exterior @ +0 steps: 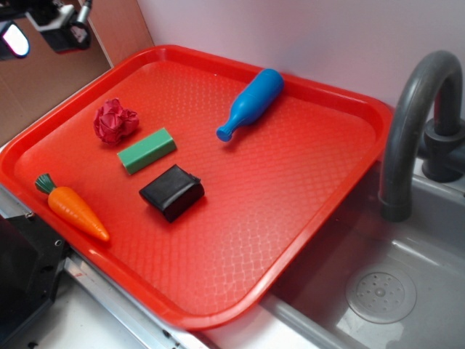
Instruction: Grab the red paper.
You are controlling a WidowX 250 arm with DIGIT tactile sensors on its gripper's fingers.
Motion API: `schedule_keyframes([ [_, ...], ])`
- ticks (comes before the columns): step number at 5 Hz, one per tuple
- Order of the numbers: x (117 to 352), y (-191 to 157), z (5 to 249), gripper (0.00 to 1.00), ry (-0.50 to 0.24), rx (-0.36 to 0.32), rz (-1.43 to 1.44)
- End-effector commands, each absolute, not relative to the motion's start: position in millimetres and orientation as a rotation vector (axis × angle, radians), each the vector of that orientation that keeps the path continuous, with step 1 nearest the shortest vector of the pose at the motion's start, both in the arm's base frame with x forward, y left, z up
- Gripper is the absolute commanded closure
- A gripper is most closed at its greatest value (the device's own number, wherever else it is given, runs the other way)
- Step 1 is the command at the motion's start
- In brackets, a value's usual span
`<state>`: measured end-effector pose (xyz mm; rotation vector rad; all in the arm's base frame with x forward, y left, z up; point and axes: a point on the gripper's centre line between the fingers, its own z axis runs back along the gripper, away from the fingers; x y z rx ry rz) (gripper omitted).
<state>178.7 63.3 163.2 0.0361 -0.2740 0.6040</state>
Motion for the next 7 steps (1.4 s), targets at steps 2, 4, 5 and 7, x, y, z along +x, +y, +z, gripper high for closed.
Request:
schedule_keyframes([
  [2,218.3,78.3,106.3,0.0,-0.306,0.143,0.615],
  [4,218.0,92.7,72.1,0.0,-0.25,0.205,0.634],
  [5,215.3,95.6,56.1,0.0,-0.196,0.186,0.619],
  [7,214.2,99.4,42.5,1.0,-0.156,0.18,0.619],
])
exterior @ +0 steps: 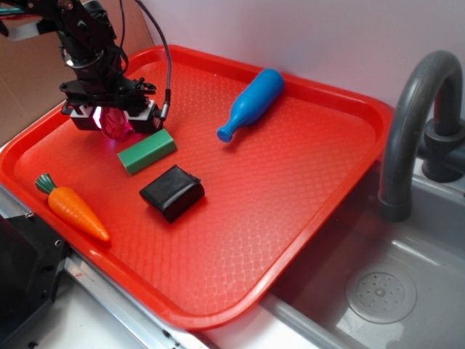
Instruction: Grab the red paper.
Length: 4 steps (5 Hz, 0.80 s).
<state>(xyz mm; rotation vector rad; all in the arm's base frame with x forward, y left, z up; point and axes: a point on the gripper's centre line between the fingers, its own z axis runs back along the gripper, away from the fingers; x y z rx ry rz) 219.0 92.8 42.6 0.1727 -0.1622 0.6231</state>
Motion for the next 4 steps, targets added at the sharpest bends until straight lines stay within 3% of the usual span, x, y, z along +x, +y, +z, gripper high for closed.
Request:
schedule_keyframes([
  [1,212.1,98.9,46.1,1.0,-0.161,0.178,0.615],
  [2,213.9,86.3,80.6,1.0,-0.179,0.138,0.543],
  [3,221.9,60.6,130.5,1.0,-0.205,0.127,0.469],
  [4,221.0,31.2,181.7,1.0,-0.232,0.015,0.385],
])
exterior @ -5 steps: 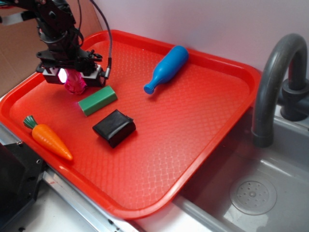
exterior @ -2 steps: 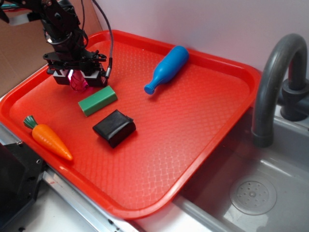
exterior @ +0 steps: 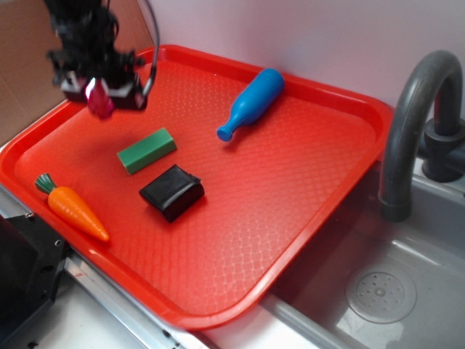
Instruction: Grab the red paper.
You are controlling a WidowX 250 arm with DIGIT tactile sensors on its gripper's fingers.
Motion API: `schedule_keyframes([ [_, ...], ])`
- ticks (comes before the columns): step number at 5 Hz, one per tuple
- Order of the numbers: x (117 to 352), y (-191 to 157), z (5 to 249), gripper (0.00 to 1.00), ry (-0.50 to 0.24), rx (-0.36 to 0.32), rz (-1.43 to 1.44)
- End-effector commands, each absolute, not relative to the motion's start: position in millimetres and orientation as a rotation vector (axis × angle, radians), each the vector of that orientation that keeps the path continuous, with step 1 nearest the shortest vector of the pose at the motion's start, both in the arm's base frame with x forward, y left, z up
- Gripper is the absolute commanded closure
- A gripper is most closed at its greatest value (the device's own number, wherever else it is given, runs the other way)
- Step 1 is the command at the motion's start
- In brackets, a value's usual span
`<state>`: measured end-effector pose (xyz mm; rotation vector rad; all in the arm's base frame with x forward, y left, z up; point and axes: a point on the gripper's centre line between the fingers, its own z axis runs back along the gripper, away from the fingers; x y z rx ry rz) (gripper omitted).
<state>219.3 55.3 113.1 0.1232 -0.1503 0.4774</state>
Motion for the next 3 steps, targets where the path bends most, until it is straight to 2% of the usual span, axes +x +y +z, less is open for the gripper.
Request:
schedule_keyframes([
  [1,212.7,6.2,213.6,1.0,-0.254,-0.052,0.295],
  [2,202.1,4.0,242.9,1.0,-0.262,-0.202,0.29],
  [3,212.2,14.2,224.4,1.0,-0.154,-0.212,0.313],
])
